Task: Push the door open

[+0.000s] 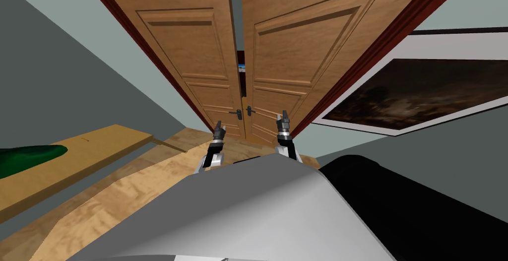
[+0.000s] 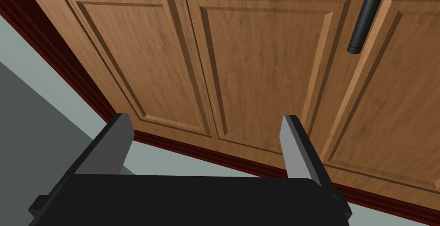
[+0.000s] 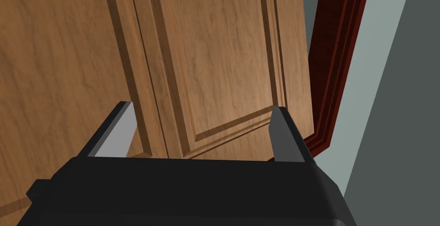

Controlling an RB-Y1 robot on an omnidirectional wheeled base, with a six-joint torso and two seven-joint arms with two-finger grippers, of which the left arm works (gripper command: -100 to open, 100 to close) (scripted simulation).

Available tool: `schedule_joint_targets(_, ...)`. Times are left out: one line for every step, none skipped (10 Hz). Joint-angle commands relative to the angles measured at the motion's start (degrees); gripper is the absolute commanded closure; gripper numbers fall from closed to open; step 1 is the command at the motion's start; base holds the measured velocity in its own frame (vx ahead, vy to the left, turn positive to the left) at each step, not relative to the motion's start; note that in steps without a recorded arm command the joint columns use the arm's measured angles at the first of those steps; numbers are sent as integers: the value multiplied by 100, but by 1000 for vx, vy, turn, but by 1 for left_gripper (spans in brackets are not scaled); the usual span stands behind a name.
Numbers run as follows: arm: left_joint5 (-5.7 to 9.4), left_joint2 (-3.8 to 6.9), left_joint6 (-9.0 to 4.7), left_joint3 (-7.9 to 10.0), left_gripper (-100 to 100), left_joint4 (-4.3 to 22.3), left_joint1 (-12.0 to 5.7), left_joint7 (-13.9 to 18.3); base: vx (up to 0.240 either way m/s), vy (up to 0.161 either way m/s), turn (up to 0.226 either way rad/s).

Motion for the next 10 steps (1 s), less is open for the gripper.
schedule_joint_targets(-1, 13, 111, -89, -100, 205, -99, 30, 78, 112, -118)
schedule_joint_targets(2, 27, 164, -134, -100, 342, -168, 52, 79, 111, -111)
schedule_joint_targets(5, 40, 217, -179, -100, 479, -238, 73, 80, 100, -93)
schedule_joint_targets(8, 53, 269, -223, -100, 611, -305, 94, 86, 114, -97)
schedule_joint_targets(11, 64, 319, -266, -100, 739, -370, 114, 72, 99, -112)
schedule_joint_targets(13, 75, 369, -309, -100, 868, -435, 134, 70, 102, -89)
schedule_joint_targets(16, 84, 416, -349, -100, 988, -497, 153, 62, 97, -84)
schedule_joint_targets(19, 93, 461, -387, -100, 1105, -556, 171, 70, 121, -74)
schedule_joint_targets(21, 101, 507, -426, -100, 1221, -615, 189, 69, 108, -81)
schedule_joint_targets(24, 109, 548, -461, -100, 1326, -669, 206, 70, 82, -86)
